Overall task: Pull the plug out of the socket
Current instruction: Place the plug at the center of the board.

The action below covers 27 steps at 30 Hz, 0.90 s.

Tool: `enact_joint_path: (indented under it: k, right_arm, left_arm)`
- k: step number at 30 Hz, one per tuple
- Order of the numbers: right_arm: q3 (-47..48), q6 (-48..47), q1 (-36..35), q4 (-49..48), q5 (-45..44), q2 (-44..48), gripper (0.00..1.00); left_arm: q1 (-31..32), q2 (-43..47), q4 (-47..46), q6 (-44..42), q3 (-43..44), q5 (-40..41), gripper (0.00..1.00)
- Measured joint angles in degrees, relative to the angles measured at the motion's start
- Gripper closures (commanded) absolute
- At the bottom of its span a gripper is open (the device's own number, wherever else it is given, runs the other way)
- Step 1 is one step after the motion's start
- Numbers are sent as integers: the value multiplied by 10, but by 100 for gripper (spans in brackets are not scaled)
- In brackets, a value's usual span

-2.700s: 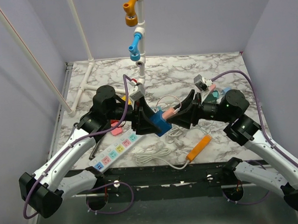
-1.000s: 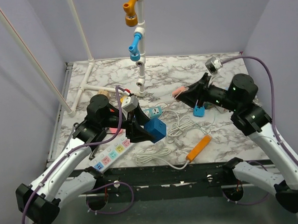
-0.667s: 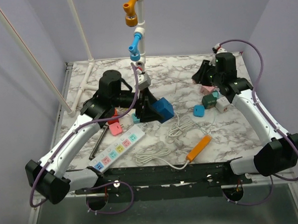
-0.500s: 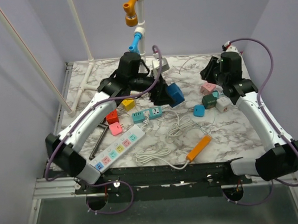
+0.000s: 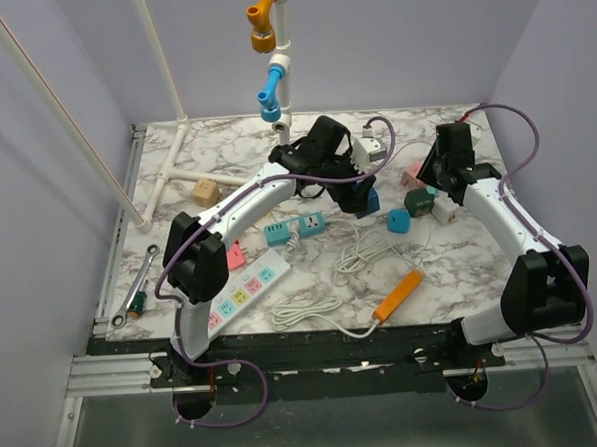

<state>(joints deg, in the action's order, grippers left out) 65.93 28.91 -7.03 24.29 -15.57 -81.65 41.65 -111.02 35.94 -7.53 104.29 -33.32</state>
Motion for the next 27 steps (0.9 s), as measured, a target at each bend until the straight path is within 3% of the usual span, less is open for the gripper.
enact_joint_path:
  k: [9, 17, 25, 27]
  right_arm:
    - [-11, 33, -1, -24, 61, -59, 97]
    - [-11, 60, -1, -44, 88, -128, 64]
    - [-11, 73, -1, -83, 114, -159, 53]
    - [-11, 76, -2, -92, 118, -174, 46]
  left_arm:
    - [5, -111, 17, -34, 77, 86, 96]
    - [4, -161, 18, -70, 78, 145, 88]
    - [5, -234, 30, -77, 151, 197, 85]
    - [6, -252, 31, -74, 175, 209, 73]
